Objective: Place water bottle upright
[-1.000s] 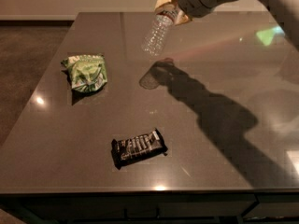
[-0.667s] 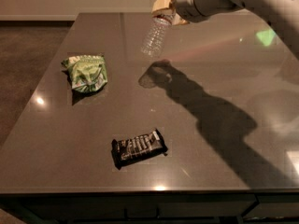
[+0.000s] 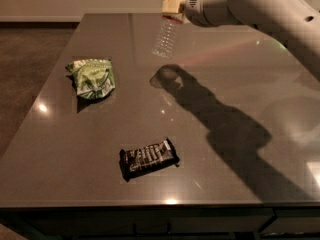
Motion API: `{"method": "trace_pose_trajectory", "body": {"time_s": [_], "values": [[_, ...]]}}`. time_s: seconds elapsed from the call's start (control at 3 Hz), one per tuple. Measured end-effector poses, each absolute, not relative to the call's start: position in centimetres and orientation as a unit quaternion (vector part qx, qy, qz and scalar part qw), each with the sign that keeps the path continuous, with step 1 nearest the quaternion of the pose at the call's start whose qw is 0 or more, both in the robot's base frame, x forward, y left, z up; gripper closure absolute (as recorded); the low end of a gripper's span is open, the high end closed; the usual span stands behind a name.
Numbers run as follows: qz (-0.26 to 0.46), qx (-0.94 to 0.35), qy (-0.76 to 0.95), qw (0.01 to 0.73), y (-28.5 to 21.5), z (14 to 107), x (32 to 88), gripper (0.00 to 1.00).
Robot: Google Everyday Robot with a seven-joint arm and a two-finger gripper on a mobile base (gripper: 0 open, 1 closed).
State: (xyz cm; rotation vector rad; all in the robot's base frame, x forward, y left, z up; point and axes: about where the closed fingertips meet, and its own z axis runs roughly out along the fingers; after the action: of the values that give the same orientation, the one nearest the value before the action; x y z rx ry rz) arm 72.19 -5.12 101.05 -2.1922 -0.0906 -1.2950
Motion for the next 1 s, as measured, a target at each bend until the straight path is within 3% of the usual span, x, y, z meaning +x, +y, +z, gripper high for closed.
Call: {"method": "trace_pose_trajectory", "body": {"time_s": [1.0], "values": [[-0.568, -0.786, -0.092, 0.226, -5.55, 101.69, 73.23, 1.0]]}}
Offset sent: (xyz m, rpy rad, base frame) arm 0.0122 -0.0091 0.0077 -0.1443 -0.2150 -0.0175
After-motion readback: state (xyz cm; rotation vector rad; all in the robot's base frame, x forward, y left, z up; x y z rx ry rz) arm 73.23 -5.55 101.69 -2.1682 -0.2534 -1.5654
